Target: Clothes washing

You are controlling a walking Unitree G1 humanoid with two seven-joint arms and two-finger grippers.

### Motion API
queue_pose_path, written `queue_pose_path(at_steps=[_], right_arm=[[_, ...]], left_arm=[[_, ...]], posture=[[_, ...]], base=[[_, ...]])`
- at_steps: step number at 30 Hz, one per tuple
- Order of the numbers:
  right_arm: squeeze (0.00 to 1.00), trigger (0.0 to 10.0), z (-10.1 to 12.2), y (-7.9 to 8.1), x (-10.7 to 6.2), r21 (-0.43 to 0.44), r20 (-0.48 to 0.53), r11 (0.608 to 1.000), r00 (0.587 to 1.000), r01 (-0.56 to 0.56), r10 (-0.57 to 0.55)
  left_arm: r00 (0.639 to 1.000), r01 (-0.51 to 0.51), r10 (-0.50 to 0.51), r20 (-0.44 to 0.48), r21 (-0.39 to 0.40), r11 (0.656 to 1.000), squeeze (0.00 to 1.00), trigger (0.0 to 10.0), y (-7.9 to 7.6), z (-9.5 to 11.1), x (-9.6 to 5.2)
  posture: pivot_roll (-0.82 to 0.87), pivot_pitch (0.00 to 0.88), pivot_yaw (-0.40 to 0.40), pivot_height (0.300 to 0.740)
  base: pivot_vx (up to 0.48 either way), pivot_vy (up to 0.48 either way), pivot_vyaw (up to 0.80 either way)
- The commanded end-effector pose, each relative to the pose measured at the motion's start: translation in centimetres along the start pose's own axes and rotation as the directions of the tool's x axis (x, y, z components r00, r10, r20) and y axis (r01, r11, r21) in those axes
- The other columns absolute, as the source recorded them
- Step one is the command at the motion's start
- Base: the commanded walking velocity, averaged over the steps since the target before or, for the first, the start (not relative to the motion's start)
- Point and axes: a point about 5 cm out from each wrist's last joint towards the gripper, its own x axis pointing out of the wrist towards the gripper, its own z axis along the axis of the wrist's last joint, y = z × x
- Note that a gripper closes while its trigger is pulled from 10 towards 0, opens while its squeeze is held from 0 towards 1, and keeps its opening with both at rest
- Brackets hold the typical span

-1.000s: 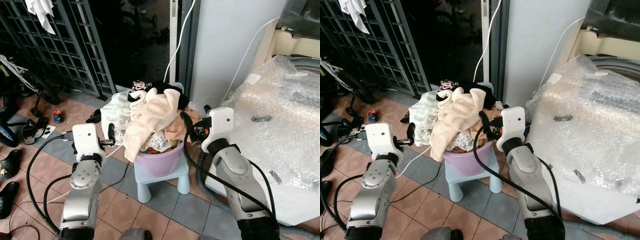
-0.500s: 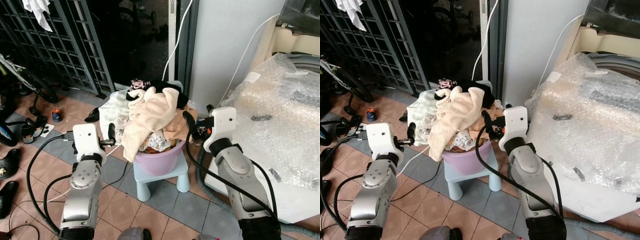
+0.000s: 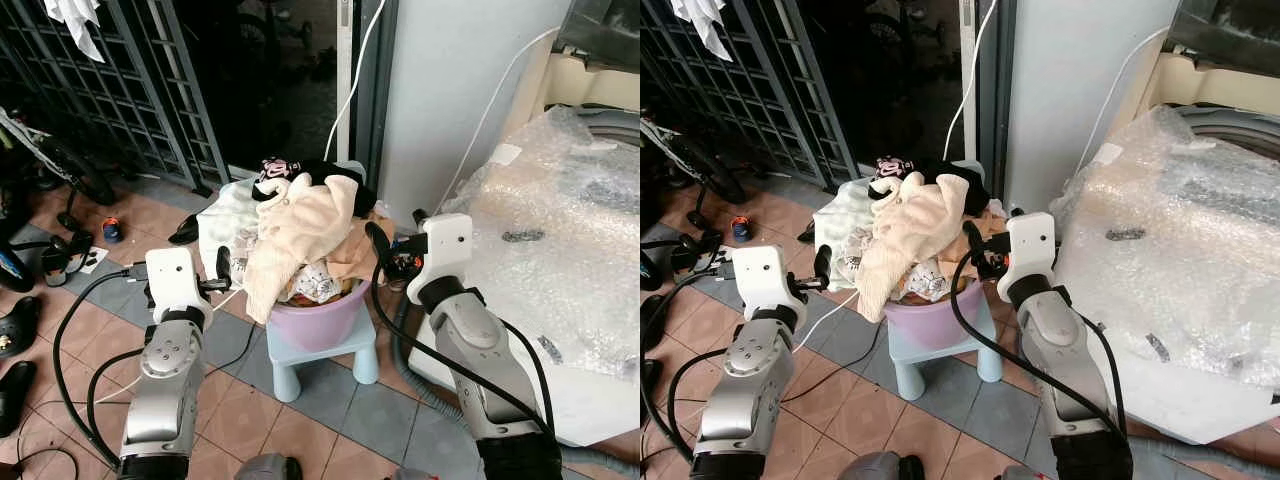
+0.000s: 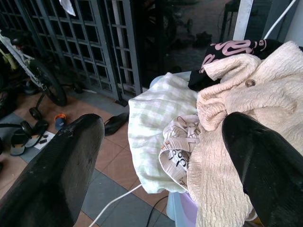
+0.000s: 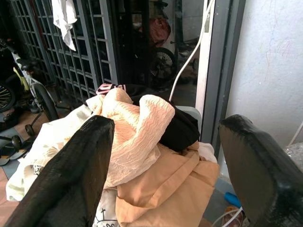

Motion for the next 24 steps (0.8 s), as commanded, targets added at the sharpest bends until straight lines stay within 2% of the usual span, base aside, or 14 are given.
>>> queue_pose_path(at_steps=[1,20,21,22,24], right_arm=[[0.00,10.0,-0.1,0.2,0.1,0.004,-0.011,1.000,1.000,-0.004,0.004],[0.00,10.0,-0.1,0.2,0.1,0.004,-0.011,1.000,1.000,-0.004,0.004],[0.00,10.0,-0.1,0.3,0.1,0.007,-0.009,1.000,1.000,-0.003,0.003],[0.00,10.0,-0.8,-0.5,0.1,-0.062,-0.037,0.998,0.999,0.017,-0.019],[0.00,10.0,-1.1,-0.8,0.2,-0.111,-0.056,0.993,0.998,0.028,-0.035]], left_arm=[[1.000,-0.012,0.012,0.004,0.009,1.000,0.00,10.0,0.3,0.1,0.2],[1.000,-0.012,0.012,0.004,0.009,1.000,0.00,10.0,0.3,0.1,0.2],[1.000,-0.017,0.017,0.005,0.010,1.000,0.00,10.0,0.3,0.1,0.2],[0.999,-0.040,0.040,0.002,0.030,0.999,0.00,10.0,0.9,0.0,0.0],[0.999,-0.052,0.052,-0.007,0.035,0.998,0.00,10.0,1.1,-0.2,0.0]], posture=[[-0.04,0.029,0.079,0.740],[-0.04,0.029,0.079,0.740],[0.00,0.000,0.000,0.740],[-0.02,0.035,0.054,0.740],[-0.03,0.035,0.054,0.740]], base=[[0.000,0.000,0.00],[0.000,0.000,0.00],[0.000,0.000,0.00],[0.000,0.000,0.00],[0.000,0.000,0.00]])
